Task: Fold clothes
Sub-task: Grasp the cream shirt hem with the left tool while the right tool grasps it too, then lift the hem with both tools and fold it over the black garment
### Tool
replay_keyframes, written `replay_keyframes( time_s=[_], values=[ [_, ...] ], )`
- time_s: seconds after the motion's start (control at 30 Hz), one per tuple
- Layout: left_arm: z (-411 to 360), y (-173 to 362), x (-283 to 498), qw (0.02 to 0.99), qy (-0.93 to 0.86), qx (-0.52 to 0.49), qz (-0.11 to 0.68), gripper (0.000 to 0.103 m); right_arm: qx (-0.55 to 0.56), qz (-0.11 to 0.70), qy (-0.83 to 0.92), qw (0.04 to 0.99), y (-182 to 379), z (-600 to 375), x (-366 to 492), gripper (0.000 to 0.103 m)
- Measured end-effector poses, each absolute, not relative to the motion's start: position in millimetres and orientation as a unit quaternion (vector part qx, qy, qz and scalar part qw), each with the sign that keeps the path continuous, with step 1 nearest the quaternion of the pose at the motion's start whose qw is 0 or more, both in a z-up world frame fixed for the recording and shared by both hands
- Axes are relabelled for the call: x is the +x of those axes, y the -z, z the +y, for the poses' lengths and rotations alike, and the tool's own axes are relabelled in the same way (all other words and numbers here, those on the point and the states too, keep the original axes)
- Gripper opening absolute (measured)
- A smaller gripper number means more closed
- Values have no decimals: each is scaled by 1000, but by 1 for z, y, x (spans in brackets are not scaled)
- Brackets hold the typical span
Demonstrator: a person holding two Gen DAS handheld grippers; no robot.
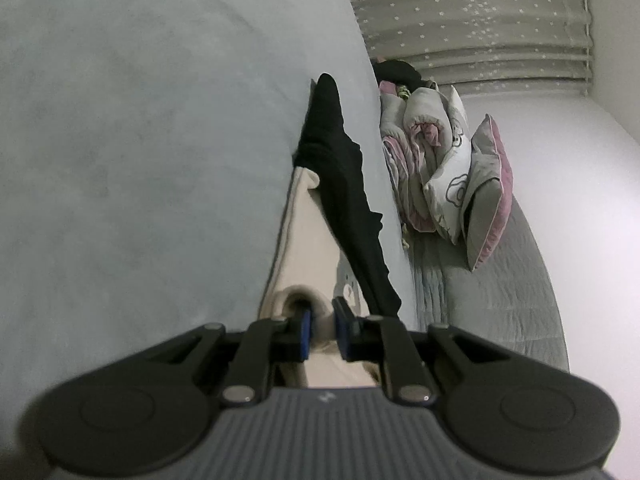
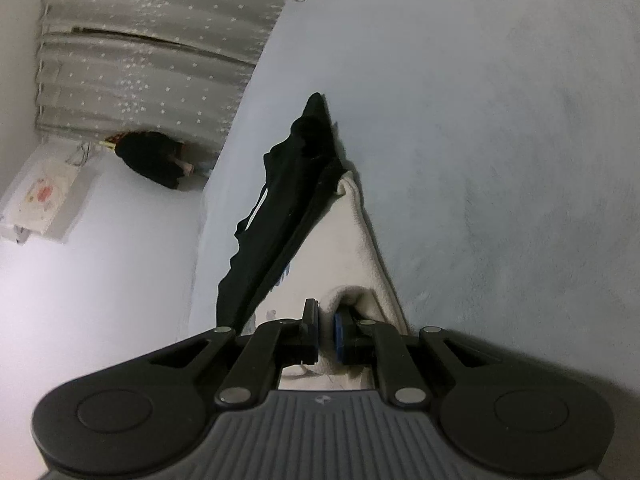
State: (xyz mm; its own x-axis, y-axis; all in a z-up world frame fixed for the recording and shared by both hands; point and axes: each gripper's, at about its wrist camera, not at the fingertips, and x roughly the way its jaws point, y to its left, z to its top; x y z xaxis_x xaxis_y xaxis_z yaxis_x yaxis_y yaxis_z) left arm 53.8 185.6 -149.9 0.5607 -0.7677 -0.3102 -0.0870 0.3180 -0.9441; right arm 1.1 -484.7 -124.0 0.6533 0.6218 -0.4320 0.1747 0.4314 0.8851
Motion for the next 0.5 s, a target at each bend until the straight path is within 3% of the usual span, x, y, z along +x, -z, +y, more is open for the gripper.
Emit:
replay_keyframes(
  time_s=[0.1, 0.17, 0.27, 0.33, 0.5],
  values=[
    [185, 142, 54, 724, 233, -516, 393, 23, 534, 385, -146, 738, 127, -486, 2, 13],
    [183, 133, 53, 747, 224, -492, 387, 36, 549, 376, -146, 732, 126, -487, 1, 14],
    [180, 120, 53, 780, 210, -453, 377, 57, 549, 355, -143, 743, 115, -489, -1, 30],
    [178, 112, 52, 801, 200, -427, 370, 63, 538, 337, -136, 761, 105, -490, -4, 39],
    [172, 90, 51, 848, 176, -359, 349, 63, 448, 326, -93, 827, 83, -484, -11, 39]
  ],
)
